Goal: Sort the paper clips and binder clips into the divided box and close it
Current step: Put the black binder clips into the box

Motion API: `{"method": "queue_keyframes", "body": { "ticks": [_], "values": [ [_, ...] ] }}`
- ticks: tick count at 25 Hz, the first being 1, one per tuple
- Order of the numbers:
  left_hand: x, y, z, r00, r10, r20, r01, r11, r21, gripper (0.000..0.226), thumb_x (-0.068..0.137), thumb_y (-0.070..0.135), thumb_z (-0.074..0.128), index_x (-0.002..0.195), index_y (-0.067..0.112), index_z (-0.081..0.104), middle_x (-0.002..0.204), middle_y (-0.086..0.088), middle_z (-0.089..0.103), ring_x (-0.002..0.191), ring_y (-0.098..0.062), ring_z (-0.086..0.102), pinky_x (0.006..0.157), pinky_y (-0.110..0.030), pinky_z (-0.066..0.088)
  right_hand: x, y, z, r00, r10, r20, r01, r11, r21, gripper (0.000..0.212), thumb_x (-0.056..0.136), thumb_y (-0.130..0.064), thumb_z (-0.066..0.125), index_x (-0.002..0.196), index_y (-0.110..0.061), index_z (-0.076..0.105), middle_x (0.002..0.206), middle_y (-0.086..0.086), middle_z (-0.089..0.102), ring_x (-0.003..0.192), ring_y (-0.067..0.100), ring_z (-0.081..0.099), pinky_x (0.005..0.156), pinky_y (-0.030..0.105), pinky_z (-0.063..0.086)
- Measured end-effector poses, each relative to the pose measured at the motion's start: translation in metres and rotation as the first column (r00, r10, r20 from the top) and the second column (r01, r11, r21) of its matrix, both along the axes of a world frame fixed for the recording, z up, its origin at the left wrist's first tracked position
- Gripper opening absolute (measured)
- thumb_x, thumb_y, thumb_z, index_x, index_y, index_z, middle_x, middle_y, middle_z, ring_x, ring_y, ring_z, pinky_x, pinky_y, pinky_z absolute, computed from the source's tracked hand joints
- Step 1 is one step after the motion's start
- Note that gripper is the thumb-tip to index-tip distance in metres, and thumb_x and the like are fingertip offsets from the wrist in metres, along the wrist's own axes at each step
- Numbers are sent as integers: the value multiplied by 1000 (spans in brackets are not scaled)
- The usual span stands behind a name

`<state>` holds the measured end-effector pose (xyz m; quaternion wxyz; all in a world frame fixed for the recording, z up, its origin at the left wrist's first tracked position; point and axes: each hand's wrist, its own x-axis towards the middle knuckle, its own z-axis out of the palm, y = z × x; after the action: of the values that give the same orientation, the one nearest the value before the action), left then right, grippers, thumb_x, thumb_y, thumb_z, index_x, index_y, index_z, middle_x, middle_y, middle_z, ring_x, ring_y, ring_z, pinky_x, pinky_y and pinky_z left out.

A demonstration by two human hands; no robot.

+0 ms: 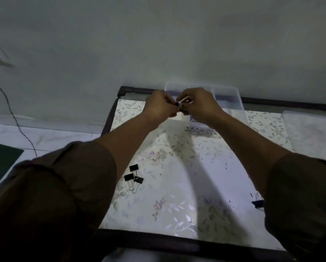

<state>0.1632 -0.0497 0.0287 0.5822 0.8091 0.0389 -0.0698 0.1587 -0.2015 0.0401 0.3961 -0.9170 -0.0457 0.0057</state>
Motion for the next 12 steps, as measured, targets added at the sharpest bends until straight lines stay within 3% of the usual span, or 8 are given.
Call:
{"method": "queue_keyframes", "body": {
  "ticks": [3,5,8,9,12],
  "values": [
    [27,-7,-8,992,-55,-114,74,983,170,30,63,4,84,90,-2,71,93,-20,73,89,-32,73,88,-49,59,21,-3,-15,997,-5,-76,2,999,-39,31,88,-7,73,118,-9,71,110,17,75,95,28,74,89,45,60],
    [28,-8,-4,976,-111,-186,152,963,221,31,68,9,84,93,8,66,107,-19,69,96,-30,70,90,-44,57,20,-3,-20,993,33,-118,-45,994,-102,38,89,-5,73,127,-7,66,118,17,73,104,26,72,96,38,57],
    [14,-5,9,966,-153,-208,189,968,166,67,78,13,79,138,8,50,120,-16,57,112,-30,63,100,-43,52,5,-5,-20,998,-3,-56,-7,985,-173,36,91,-8,70,127,-10,67,123,12,72,109,23,69,96,35,55],
    [9,-1,13,973,-146,-178,175,971,160,73,80,15,78,144,10,44,128,-16,56,116,-31,60,102,-44,51,-4,-5,-17,999,-37,-32,32,989,-146,34,92,-8,69,125,-12,68,122,10,72,108,23,69,95,36,56],
    [-19,20,18,989,-124,-82,134,982,131,59,74,26,78,129,18,58,123,-10,64,108,-26,64,97,-47,54,-40,-2,-12,998,-67,7,67,996,-65,27,92,-10,68,119,-14,71,114,5,75,101,20,70,94,37,56]
  ]
}}
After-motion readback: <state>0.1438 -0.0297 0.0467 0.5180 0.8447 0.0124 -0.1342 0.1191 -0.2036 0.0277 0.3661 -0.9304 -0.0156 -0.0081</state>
